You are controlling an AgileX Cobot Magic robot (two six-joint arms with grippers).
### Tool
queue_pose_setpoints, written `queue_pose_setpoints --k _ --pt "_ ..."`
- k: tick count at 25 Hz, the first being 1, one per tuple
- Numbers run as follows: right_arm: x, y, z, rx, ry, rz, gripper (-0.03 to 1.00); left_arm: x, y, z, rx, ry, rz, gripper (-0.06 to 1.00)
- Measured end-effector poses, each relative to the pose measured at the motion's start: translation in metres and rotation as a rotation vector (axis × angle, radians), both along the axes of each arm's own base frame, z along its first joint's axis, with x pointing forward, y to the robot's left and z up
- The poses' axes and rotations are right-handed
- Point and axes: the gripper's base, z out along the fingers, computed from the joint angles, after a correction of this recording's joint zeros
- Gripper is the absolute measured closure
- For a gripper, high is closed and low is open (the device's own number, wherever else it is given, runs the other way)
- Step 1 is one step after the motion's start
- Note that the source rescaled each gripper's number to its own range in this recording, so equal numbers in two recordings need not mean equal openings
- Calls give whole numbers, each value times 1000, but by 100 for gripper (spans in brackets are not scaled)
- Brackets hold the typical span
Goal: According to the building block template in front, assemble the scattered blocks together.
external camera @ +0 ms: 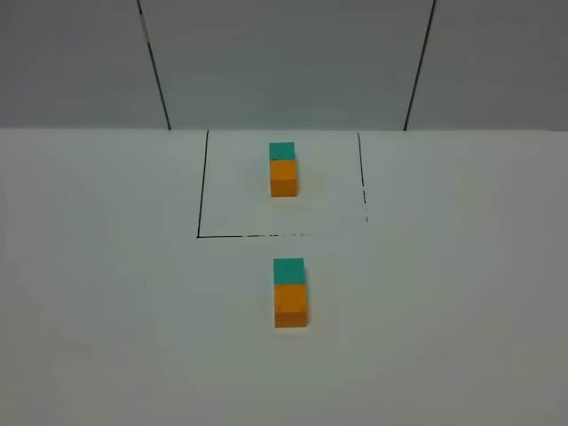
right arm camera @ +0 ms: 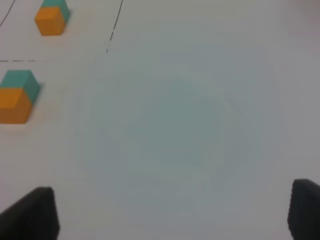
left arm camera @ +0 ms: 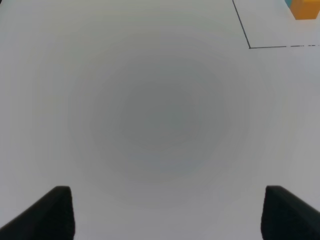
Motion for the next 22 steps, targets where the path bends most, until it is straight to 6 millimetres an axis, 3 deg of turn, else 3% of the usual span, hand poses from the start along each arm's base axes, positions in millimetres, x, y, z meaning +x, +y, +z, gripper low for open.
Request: queue_pose_setpoints --k 22 --pt "0 0 0 0 0 0 16 0 0 0 0 0 0 25"
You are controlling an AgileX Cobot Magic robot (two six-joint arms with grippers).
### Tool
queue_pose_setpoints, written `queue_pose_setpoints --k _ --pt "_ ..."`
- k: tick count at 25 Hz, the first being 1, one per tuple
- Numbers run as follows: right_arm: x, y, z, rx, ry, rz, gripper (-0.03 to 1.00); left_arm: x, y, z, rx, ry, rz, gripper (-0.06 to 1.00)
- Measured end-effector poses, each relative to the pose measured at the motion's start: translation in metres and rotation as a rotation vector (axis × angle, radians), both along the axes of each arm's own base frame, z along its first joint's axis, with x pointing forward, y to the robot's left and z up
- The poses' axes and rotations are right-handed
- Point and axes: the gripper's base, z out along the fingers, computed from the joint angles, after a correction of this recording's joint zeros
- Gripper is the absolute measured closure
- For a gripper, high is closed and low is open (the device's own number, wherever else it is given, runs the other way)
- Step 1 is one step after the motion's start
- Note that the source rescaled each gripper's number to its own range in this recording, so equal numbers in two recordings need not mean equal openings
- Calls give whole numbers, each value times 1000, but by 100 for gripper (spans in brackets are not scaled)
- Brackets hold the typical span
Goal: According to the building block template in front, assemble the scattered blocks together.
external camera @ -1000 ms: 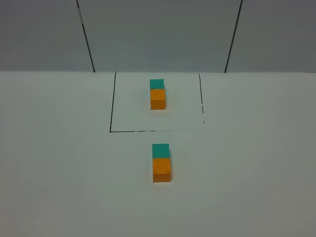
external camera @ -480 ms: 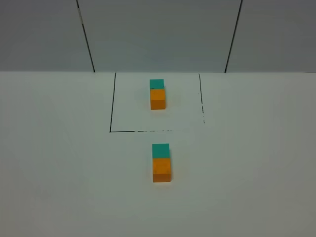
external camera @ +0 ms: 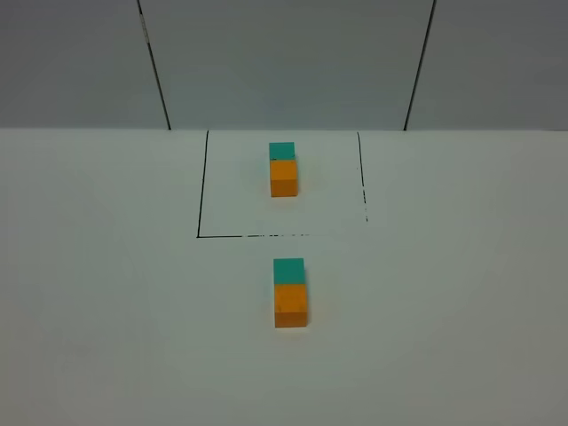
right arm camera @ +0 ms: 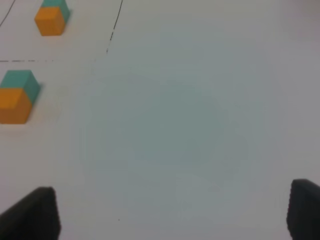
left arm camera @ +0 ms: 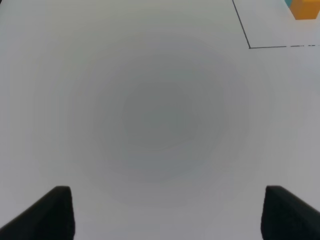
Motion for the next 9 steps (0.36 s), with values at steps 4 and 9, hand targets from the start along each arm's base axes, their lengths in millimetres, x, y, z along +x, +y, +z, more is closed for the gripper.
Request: queue_pose_setpoints --k 4,9 --pt "0 0 0 0 0 0 16 0 0 0 0 0 0 25" --pt "0 0 0 1 0 0 16 0 0 0 0 0 0 25"
